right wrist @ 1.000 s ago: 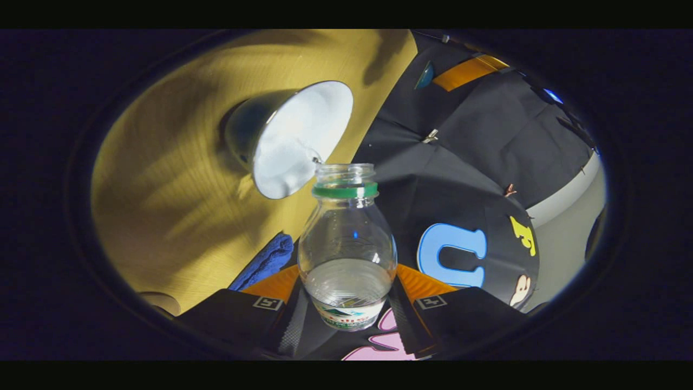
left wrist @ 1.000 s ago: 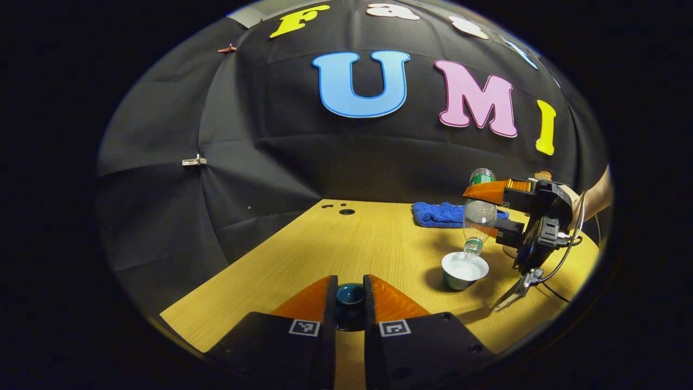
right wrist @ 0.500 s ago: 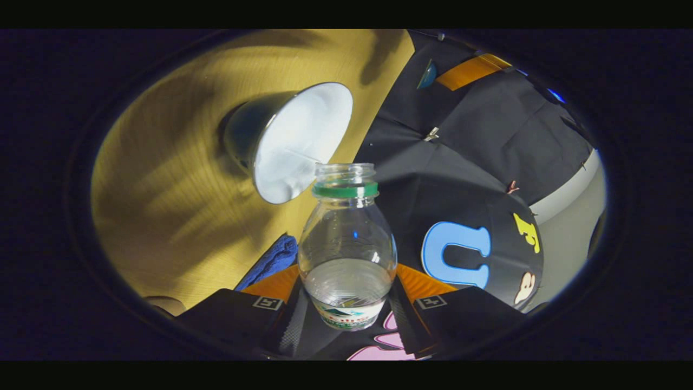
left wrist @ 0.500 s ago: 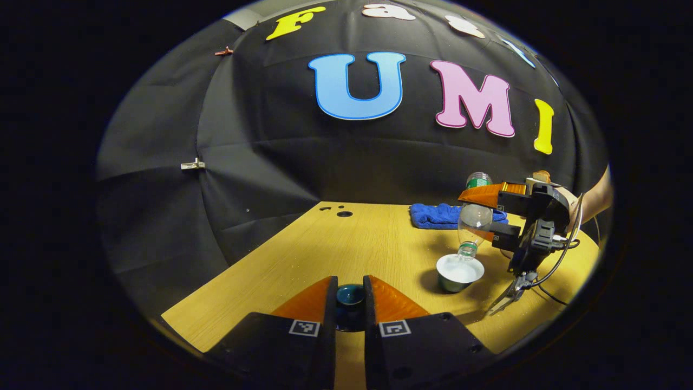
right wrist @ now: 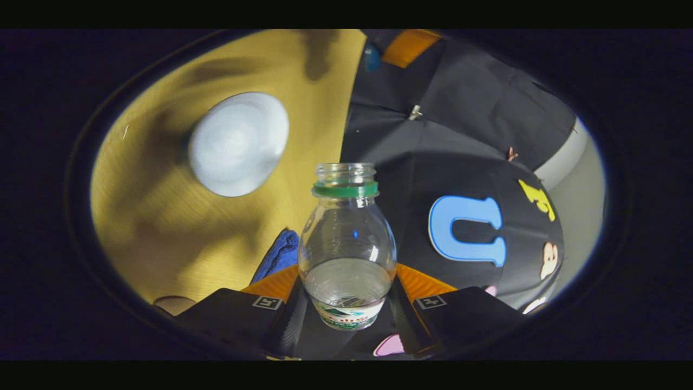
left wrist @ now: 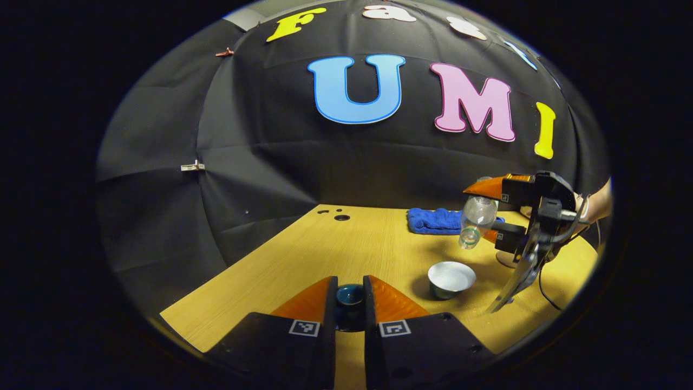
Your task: Open the teacup lid with one hand, grasp the water bottle and pour water into the teacup with the other hand; after pouring, place the water bottle on the coaster and then close the teacup lid.
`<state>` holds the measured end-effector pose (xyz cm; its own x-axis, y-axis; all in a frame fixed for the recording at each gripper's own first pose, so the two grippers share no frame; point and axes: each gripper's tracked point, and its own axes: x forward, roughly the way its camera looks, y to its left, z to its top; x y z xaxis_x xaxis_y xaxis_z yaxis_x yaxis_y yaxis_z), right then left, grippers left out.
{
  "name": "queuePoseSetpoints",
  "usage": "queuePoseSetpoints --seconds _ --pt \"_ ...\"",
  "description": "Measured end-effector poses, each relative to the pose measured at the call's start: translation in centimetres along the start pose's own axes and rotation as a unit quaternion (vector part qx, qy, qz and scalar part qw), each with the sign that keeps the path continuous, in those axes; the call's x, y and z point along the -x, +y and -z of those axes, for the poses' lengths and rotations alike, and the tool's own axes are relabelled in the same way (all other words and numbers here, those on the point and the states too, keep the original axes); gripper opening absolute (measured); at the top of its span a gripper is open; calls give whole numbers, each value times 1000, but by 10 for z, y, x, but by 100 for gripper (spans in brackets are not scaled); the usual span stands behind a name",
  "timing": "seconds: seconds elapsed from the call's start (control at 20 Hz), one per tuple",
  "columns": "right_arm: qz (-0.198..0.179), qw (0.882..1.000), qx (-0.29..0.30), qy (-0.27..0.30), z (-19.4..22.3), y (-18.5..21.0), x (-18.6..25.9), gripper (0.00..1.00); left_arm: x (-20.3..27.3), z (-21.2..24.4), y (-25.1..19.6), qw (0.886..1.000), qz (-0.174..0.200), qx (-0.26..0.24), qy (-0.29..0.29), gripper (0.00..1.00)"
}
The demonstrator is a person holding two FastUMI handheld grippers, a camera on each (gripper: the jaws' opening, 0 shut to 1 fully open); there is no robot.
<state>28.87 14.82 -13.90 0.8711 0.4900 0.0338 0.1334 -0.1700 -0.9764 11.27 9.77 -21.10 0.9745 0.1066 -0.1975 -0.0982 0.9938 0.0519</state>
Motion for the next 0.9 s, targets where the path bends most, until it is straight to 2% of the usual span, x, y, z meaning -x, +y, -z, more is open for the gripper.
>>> queuePoseSetpoints --seconds 0.15,0.2,0.25,0.35,0.45,0.55,0.6,0.75,0.8,0.85,0.9 --pt "-20 993 -107 49 26 -16 5 73 2 -15 -7 1000 1 -9 -1 25" --pt "-26 987 -143 67 36 -23 9 73 3 -23 -11 1000 4 -10 -1 29" --pt "-31 979 -185 85 44 -29 12 73 4 -31 -13 1000 6 -10 -2 25" --pt "-36 956 -269 112 63 -40 18 73 6 -52 -22 1000 11 -4 -7 25" --pt "-36 927 -349 133 80 -51 22 74 9 -75 -33 1000 17 4 -15 25" --pt "-43 888 -436 140 91 -53 31 74 11 -95 -43 999 21 3 -24 25" --pt "-48 863 -483 141 93 -53 37 74 12 -103 -48 999 22 0 -28 25" --pt "-57 764 -630 131 99 -44 44 74 13 -115 -69 999 34 8 -29 25" --pt "-51 733 -666 128 105 -40 43 74 14 -117 -75 999 38 7 -28 29" --pt "-47 705 -697 124 108 -29 42 74 13 -117 -80 999 41 5 -28 25" --pt "-42 681 -720 122 112 -23 41 74 13 -118 -85 999 43 4 -27 25"
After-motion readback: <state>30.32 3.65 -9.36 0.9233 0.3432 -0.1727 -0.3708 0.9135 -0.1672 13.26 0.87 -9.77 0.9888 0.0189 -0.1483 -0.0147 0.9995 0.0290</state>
